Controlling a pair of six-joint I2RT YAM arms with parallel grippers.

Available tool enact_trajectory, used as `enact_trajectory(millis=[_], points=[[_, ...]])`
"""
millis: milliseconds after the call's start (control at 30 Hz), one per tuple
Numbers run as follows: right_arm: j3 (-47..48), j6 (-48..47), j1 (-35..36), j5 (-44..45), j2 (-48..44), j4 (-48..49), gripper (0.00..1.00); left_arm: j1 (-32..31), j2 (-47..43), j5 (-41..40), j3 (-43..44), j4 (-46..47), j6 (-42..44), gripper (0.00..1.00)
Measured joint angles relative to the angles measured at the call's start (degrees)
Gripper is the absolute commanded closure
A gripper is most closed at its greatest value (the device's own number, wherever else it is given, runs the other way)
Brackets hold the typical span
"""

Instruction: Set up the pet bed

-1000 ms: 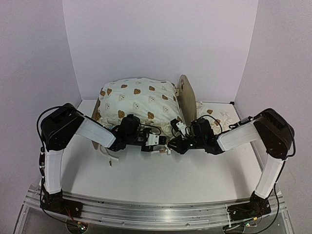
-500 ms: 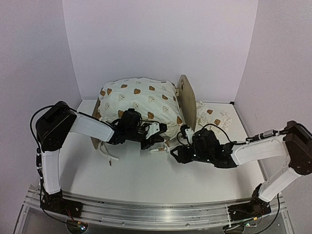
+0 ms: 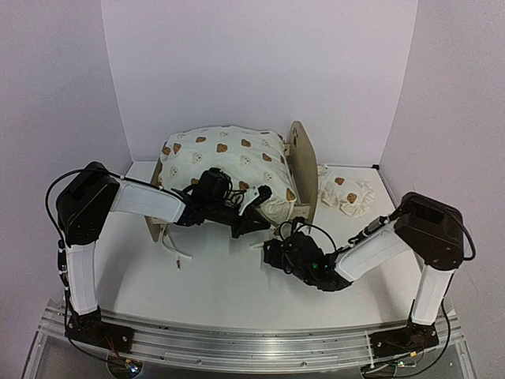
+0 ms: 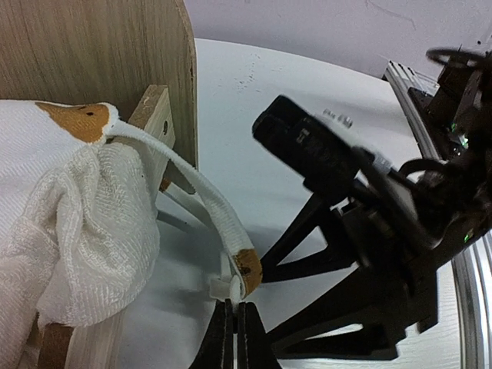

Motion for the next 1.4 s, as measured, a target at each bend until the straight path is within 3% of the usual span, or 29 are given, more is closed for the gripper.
enact_trajectory(millis=[333, 433, 600, 800, 1000, 1133, 1300, 1400], points=[[2.4, 8.6, 0.4, 8.1, 13.4, 23.5, 0.41, 0.0, 0.0, 2.2, 0.8, 0.7, -5.2, 1.00], [2.4, 10.3, 0.4, 11.2, 14.5, 25.8, 0.59, 0.0, 0.0, 2.3, 0.8, 0.9, -5.5, 1.00], [1.7, 14.1, 0.4, 14.9, 16.1, 27.5, 1.00, 0.0, 0.0, 2.3, 0.8, 1.3, -5.9, 1.00], [-3.6, 16.2, 0.4, 16.9, 14.1, 30.2, 1.00, 0.9, 0.0, 1.1, 0.9, 1.3, -6.7, 1.00], [-15.7, 14.5, -1.4, 11.6, -2.1, 18.8, 1.00, 2.3, -0.2, -1.2, 0.9, 0.0, -3.7, 1.00], [-20.1, 9.9, -7.4, 4.5, -16.4, 8.3, 1.00, 2.8, -1.5, -2.4, 0.9, -3.0, -0.3, 1.00], [-17.3, -2.4, -16.7, -5.3, -30.8, -11.5, 1.00, 6.1, -4.5, -5.3, 0.1, -6.3, 5.8, 1.00], [-10.5, -10.9, -20.2, -10.7, -33.3, -20.7, 1.00, 7.2, -6.6, -6.4, -1.8, -8.6, 9.5, 1.00]])
